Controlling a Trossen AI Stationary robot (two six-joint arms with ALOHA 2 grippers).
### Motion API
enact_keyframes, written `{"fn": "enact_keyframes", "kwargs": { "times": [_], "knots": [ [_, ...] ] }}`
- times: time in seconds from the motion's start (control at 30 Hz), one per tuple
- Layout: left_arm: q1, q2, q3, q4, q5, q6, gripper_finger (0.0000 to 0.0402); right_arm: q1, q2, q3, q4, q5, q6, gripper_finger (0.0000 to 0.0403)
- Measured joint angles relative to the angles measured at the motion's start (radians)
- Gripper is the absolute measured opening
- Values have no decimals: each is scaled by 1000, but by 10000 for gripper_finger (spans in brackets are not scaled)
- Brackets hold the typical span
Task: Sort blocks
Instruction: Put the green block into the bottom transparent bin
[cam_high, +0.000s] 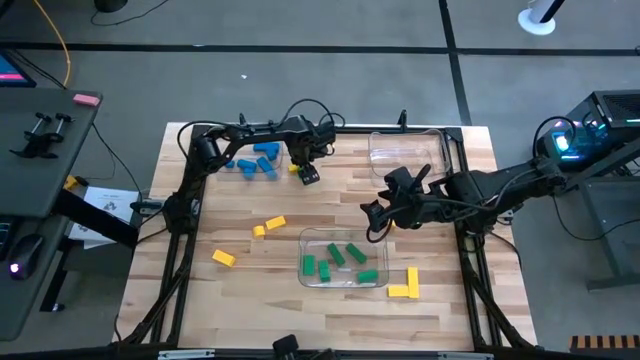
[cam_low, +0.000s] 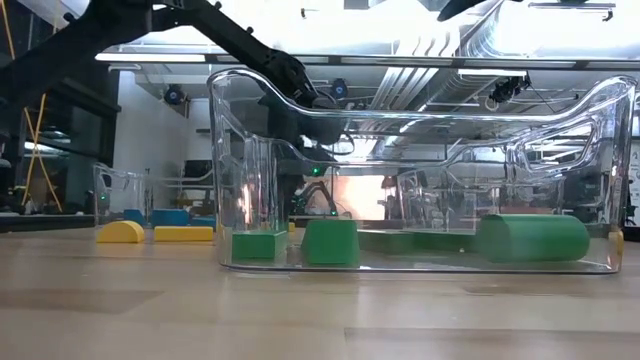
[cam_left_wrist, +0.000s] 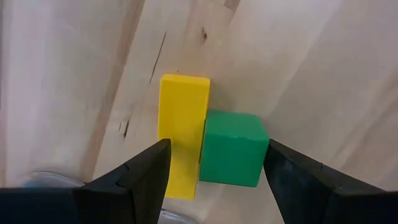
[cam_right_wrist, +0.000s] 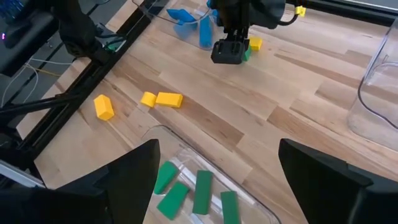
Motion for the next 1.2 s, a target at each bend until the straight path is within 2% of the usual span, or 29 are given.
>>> {"fn": "enact_keyframes", "kwargs": {
  "times": [0.37,0.47,0.57,0.8,0.97,1.13,1.2],
  "knots": [
    [-28,-1,-35,12,-11,15,238,0,0,0,-7,0,-3,326],
    [-34,-1,-36,13,-33,14,228,0,0,0,-7,0,-7,326],
    [-37,-1,-37,11,-33,5,196,0,0,0,-7,1,-7,326],
    [-45,-3,-37,3,-30,0,92,0,0,0,-7,1,-7,326],
    [-43,-24,-18,-12,-23,0,91,0,0,0,-7,2,-14,326],
    [-29,-112,31,6,-19,-38,91,0,0,0,-7,18,-28,326],
    [-27,-151,31,33,22,-80,91,0,0,0,-7,44,-29,326]
  ]
}}
